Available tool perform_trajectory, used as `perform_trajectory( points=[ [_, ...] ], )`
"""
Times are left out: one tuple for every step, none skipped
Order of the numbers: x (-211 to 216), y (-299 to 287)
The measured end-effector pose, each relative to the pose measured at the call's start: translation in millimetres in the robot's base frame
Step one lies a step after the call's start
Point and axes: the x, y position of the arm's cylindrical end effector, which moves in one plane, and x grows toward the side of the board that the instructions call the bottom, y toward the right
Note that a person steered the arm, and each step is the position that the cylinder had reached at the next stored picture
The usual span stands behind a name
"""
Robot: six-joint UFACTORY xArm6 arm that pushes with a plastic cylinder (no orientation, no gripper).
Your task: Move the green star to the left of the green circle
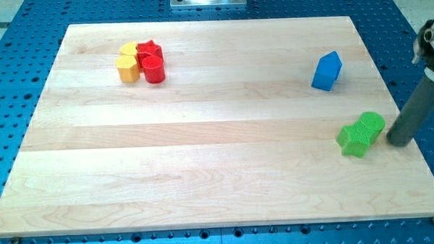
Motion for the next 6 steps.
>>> perform_trajectory(
  points=[
    [23.1, -17.8],
    [32.1, -42.7],
    [9.6, -74.8],
    [-3.1, -98.6],
    [-2.5, -88.1],
    [9.4, -22.4]
  ],
)
